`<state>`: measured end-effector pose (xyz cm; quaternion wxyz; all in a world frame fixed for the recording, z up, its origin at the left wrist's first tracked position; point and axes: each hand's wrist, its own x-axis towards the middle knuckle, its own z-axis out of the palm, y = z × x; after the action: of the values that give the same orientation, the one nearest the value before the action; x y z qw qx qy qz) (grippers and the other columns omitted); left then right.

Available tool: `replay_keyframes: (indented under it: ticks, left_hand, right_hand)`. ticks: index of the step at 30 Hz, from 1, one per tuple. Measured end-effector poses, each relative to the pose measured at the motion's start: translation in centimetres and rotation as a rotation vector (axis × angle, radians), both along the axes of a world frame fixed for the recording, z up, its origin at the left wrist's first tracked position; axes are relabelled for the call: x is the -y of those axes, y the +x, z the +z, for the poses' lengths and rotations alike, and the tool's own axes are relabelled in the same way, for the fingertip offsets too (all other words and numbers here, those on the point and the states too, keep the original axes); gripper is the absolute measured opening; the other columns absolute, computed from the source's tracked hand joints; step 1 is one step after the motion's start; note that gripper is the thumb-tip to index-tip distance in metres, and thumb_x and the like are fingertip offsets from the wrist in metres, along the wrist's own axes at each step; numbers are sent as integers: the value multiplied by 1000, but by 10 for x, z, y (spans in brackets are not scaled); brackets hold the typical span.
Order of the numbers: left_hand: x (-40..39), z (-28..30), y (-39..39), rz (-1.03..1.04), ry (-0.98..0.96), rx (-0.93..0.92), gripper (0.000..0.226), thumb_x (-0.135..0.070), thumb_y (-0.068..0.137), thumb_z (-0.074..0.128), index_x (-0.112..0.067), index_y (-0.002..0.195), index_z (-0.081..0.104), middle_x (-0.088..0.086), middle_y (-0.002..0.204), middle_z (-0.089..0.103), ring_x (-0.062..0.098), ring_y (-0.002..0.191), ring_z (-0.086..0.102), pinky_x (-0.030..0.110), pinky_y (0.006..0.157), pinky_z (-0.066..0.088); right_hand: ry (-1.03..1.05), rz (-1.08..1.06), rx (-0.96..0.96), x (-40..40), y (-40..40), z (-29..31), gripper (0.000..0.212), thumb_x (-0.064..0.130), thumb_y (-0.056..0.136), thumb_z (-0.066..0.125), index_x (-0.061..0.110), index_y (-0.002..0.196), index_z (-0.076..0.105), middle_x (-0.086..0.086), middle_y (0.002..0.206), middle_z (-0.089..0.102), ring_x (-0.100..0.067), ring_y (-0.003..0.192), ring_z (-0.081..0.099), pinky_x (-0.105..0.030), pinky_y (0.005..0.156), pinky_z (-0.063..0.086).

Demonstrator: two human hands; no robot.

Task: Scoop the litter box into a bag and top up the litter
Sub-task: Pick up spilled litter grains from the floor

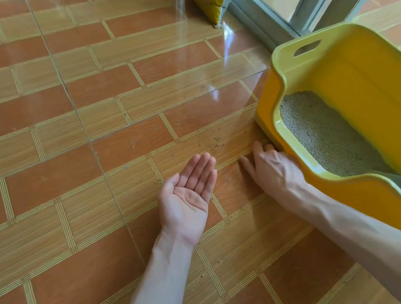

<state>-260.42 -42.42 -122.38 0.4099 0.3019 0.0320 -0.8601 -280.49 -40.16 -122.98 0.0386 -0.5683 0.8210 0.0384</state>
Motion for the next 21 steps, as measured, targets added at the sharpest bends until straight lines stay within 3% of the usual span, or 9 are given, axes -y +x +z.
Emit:
replay_keyframes:
  ticks: [5, 8, 12, 16, 19, 21]
  left_hand:
    - [2, -3, -1, 8, 8, 15, 49, -23, 108, 27, 5, 130, 61, 22, 133, 67, 35, 125, 65, 42, 109, 46]
    - [0, -3, -2, 2, 10, 14, 49, -22, 107, 28, 5, 131, 61, 22, 133, 66, 35, 126, 64, 42, 110, 45]
    - [0, -2, -4, -5, 9, 20, 49, -23, 108, 28, 5, 132, 60, 22, 133, 66, 35, 126, 64, 43, 112, 44]
    - [-1, -2, -4, 1, 9, 36, 49, -23, 108, 27, 5, 132, 60, 22, 133, 67, 35, 125, 64, 43, 112, 44]
    - [-2, -2, -4, 2, 7, 52, 50, -23, 108, 27, 5, 132, 60, 22, 132, 67, 35, 125, 65, 43, 111, 45]
    - [-3, -4, -4, 11, 10, 59, 50, -24, 108, 27, 5, 132, 60, 22, 132, 67, 35, 124, 65, 43, 111, 45]
  right_hand:
    - [98, -41, -45, 6, 4, -4, 33, 34, 109, 32, 10, 114, 53, -11, 88, 59, -27, 64, 57, -30, 47, 35]
    - [81, -216, 372, 8, 4, -1, 33, 20, 110, 26, 1, 118, 52, -14, 95, 44, -32, 87, 53, -40, 71, 43]
    - [75, -381, 547, 7, 8, 17, 39, 37, 105, 29, 8, 87, 47, -16, 83, 57, -28, 71, 54, -38, 68, 44]
    - [59, -317, 527, 1, 14, 19, 36, 29, 101, 29, 9, 73, 41, -13, 66, 53, -29, 62, 49, -41, 62, 43]
    - [130, -37, 327, -5, 22, 16, 28, 23, 101, 35, 11, 77, 41, -4, 67, 54, -23, 59, 52, -33, 54, 40]
    - [48, 143, 211, -12, 34, 13, 28, 29, 104, 36, 13, 81, 40, 1, 66, 51, -25, 57, 53, -32, 51, 39]
